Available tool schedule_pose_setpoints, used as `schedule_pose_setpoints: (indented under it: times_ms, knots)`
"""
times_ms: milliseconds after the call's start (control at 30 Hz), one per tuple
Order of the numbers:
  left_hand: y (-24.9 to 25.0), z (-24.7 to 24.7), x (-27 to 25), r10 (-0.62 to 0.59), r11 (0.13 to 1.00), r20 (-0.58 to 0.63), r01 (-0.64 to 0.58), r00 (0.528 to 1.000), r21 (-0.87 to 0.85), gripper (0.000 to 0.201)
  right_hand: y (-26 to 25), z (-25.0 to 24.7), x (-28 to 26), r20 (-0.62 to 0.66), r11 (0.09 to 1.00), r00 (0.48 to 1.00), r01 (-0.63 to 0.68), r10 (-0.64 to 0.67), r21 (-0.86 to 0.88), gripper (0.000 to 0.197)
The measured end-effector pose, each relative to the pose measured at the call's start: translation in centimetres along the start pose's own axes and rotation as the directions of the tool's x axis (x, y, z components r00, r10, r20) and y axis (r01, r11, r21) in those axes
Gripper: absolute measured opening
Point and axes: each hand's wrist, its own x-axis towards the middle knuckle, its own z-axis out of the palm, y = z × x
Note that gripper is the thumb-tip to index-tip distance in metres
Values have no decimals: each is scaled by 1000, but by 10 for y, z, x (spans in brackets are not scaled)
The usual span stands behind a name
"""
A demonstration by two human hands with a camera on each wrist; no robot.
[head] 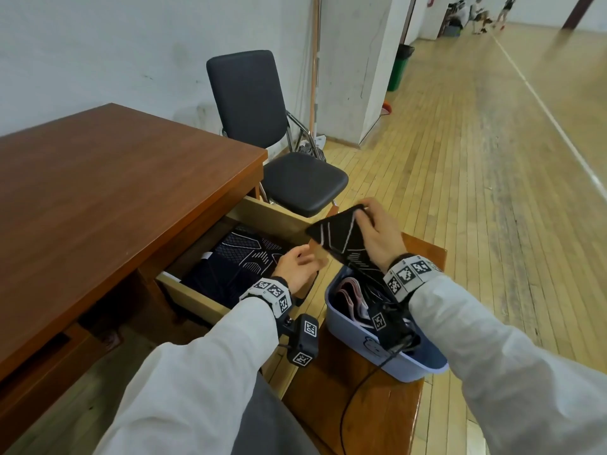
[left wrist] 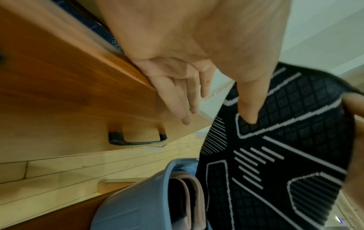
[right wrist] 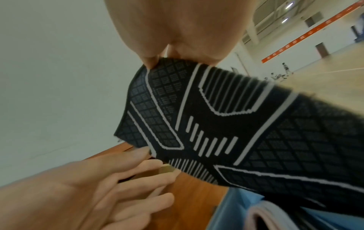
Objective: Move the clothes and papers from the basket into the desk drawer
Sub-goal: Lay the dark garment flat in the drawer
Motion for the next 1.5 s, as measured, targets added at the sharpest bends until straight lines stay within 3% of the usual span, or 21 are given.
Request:
schedule_pose_setpoints:
  times_ms: [67,100,200,300,333,400,467,567,633,733,800,867,967,1033,1100,1167,1300,1500]
  knots:
    - [1,1,1,-18,1000,-19,18,1000,-5,98,-8,10,4,96,998,994,58,-59,14,14]
    - [2,1,2,-2,1000,-29,3,1000,23,100,-12,14,6,140,997,987,77,-79,22,13]
    - [8,-1,-3,75,997,-79,-75,994,0,73,-18,23,10,168,996,983,82,-76,-32,13]
    - [13,-8,-3,101,981,-208,-132,973,-140,41,-13,23,12,72,998,997,-28,32,-54,24]
    - [14,-12,-2,109,974,-247,-153,963,-166,36,-9,20,12,97,995,991,-87,92,-53,29]
    - [14,-22,2,79,967,-317,-150,945,-205,45,4,13,8,279,970,930,-211,238,-124,30]
    - [10,-35,9,50,968,-363,-135,930,-212,63,25,9,3,435,926,824,-263,362,-272,21]
    - [14,-49,7,52,980,-418,-126,907,-151,56,43,11,0,501,873,732,-272,461,-405,10]
    - [12,-58,10,42,983,-456,-118,889,-139,51,44,16,4,510,865,700,-371,499,-337,11]
    - [11,-75,14,-69,944,-487,-101,871,-315,62,35,28,17,386,842,771,-539,507,-30,24]
    - [16,-86,14,-130,887,-477,-113,869,-447,48,24,39,28,315,791,802,-579,508,199,33]
    - [17,-97,18,-140,887,-464,-98,875,-452,38,11,49,38,265,806,836,-540,481,241,28]
    - [13,-112,28,-97,960,-459,-40,883,-278,35,-1,69,52,214,900,878,-436,428,-11,19]
    - [7,-120,36,-35,999,-463,33,886,-13,29,-2,83,59,268,904,864,-400,427,-151,14]
    - [4,-127,44,13,957,-451,120,893,264,29,1,98,67,319,891,839,-365,440,-268,15]
    - [-2,-136,55,34,898,-427,159,904,410,29,4,111,73,331,890,852,-285,405,-355,15]
    - [-14,-149,80,8,893,-448,194,894,405,12,7,129,83,348,872,893,-91,286,-481,11]
    - [-35,-155,106,-55,946,-483,200,874,255,8,22,159,90,368,823,909,52,195,-566,24]
